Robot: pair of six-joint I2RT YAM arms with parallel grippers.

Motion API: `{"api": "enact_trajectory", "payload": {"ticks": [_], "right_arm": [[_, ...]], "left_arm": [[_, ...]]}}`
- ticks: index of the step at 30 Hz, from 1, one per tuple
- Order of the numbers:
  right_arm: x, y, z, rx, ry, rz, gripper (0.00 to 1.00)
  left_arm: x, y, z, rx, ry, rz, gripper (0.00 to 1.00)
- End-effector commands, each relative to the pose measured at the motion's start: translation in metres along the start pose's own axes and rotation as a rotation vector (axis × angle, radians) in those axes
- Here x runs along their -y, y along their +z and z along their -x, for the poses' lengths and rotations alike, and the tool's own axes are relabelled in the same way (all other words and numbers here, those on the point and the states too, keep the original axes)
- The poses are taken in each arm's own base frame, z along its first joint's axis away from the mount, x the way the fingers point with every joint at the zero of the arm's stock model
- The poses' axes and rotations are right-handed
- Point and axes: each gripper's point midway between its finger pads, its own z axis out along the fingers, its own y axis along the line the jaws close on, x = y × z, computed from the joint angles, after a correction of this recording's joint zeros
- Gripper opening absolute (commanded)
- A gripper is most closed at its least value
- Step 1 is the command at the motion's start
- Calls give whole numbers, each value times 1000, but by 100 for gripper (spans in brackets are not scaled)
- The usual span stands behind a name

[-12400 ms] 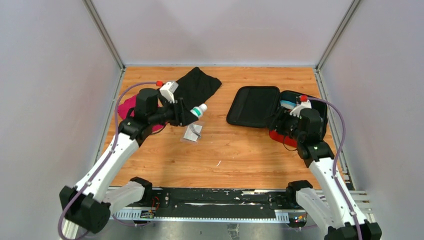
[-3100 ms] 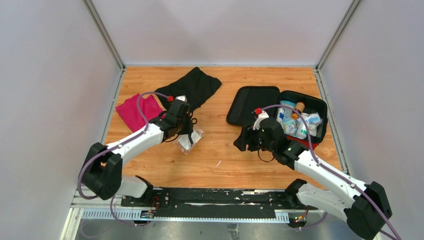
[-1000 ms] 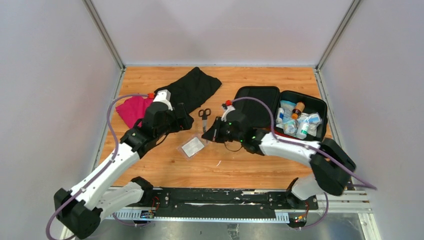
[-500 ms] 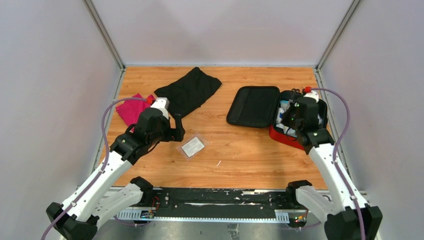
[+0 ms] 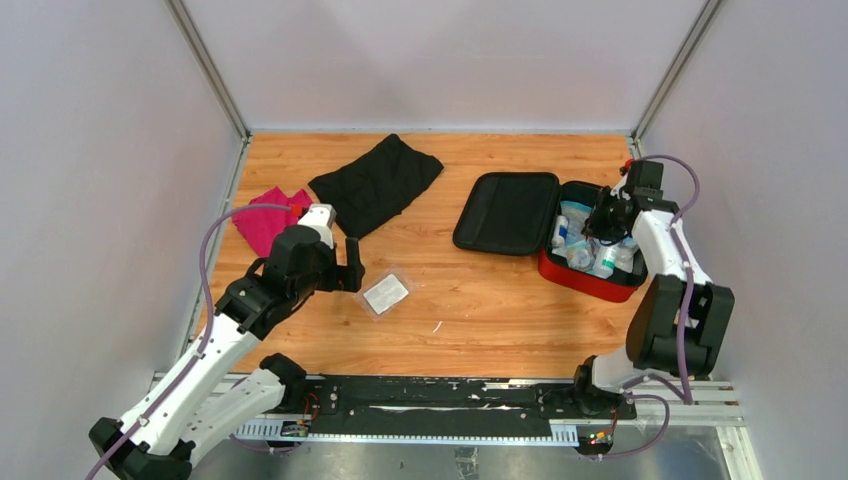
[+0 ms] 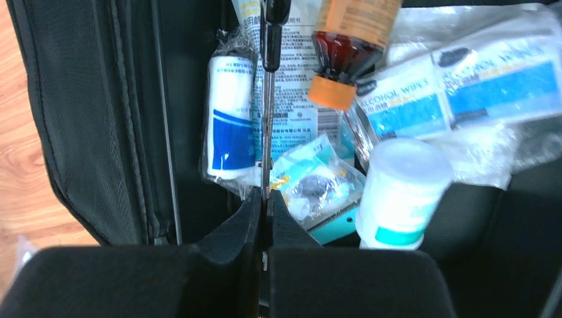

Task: Organize the medicine kit

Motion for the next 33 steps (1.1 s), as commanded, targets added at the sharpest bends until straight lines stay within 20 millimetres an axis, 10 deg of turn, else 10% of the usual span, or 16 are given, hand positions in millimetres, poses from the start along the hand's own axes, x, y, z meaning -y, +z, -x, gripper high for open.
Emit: {"api": "enact_trajectory", "payload": {"ticks": [1, 8, 17, 21, 25, 33], "right_arm": [[-11, 11, -8, -123, 42, 170, 5], [12, 28, -17, -206, 102, 71, 36], [32, -49, 31, 83, -2, -167, 47], [-7, -75, 42, 194, -145, -107, 47], [-87, -82, 35, 326, -533, 12, 47], [-199, -72, -33, 627, -1293, 294, 46]], "left_arm": [[0, 0, 0, 13, 19, -8, 100], [1, -2, 1, 24, 17, -14, 100], [3, 1, -1, 13, 18, -22, 100], [4, 1, -1, 13, 15, -28, 100], [6, 1, -1, 16, 9, -40, 100], [8, 0, -1, 26, -29, -51, 100]]}}
